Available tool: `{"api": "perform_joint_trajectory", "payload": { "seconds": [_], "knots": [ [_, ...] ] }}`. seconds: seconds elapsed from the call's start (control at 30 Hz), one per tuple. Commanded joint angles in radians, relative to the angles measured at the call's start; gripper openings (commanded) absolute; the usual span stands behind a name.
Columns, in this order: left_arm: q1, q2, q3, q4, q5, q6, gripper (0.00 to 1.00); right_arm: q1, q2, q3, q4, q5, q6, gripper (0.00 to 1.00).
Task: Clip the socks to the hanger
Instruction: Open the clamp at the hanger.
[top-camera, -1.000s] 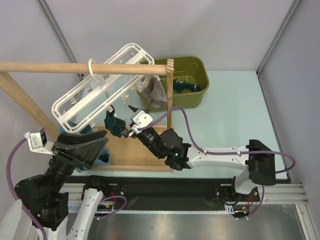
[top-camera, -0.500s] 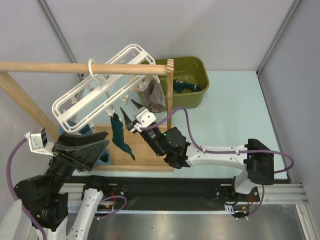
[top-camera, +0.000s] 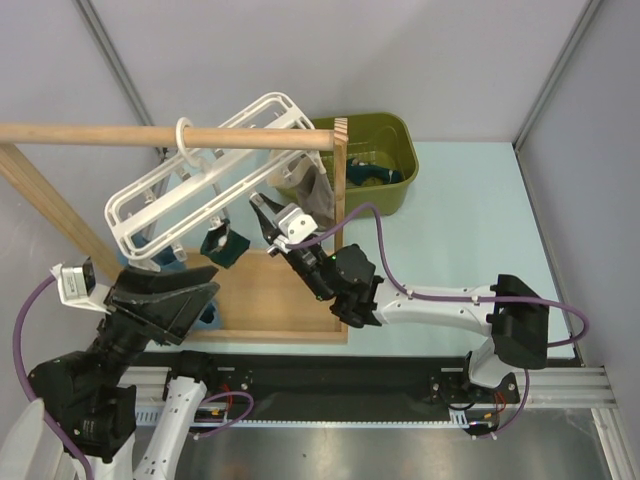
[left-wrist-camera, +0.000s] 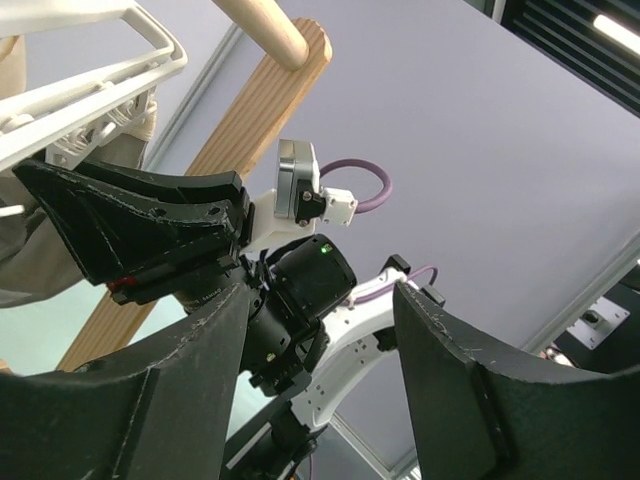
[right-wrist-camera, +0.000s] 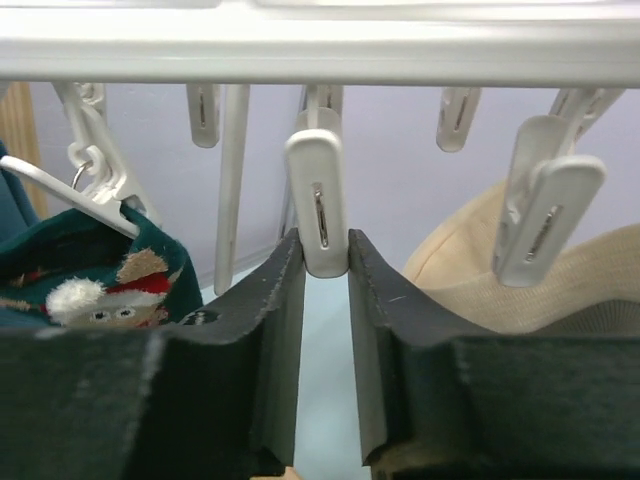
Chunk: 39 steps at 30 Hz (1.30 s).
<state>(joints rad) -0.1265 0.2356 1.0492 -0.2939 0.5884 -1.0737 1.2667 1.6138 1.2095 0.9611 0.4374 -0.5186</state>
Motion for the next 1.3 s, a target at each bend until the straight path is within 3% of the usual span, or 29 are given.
{"api": "perform_joint_trajectory", "payload": {
  "seconds": [0.0, 0.2, 0.4, 0.57, 0.7, 0.93, 1.07, 1.27],
  "knots": [
    [-0.002, 0.056, 0.014, -0.003, 0.051, -0.009, 0.65, 0.005, -0.034, 0.025, 0.065, -0.041, 0.009, 0.23],
    [-0.002, 0.168, 0.098, -0.054, 0.029, 0.06, 0.6, 0.029, -0.064, 0.004, 0.025, -0.042, 0.009, 0.0],
    [-0.002, 0.275, 0.21, -0.09, 0.05, 0.147, 0.55, 0.048, -0.109, 0.025, -0.103, -0.02, 0.064, 0.0],
    [-0.002, 0.298, 0.209, -0.093, 0.039, 0.195, 0.47, 0.045, -0.178, 0.093, -0.405, -0.023, 0.224, 0.0],
    [-0.002, 0.33, 0.224, -0.122, 0.051, 0.228, 0.46, 0.033, -0.198, 0.189, -0.666, -0.055, 0.314, 0.0],
    [-0.01, 0.413, 0.336, -0.169, 0.08, 0.306, 0.44, 0.007, -0.203, 0.277, -0.887, -0.088, 0.413, 0.0],
    [-0.125, 0.522, 0.497, -0.309, -0.03, 0.417, 0.44, 0.005, -0.203, 0.275, -0.9, -0.094, 0.42, 0.0],
    [-0.3, 0.594, 0.528, -0.365, -0.159, 0.491, 0.44, -0.004, -0.198, 0.277, -0.92, -0.078, 0.451, 0.0]
  ]
}}
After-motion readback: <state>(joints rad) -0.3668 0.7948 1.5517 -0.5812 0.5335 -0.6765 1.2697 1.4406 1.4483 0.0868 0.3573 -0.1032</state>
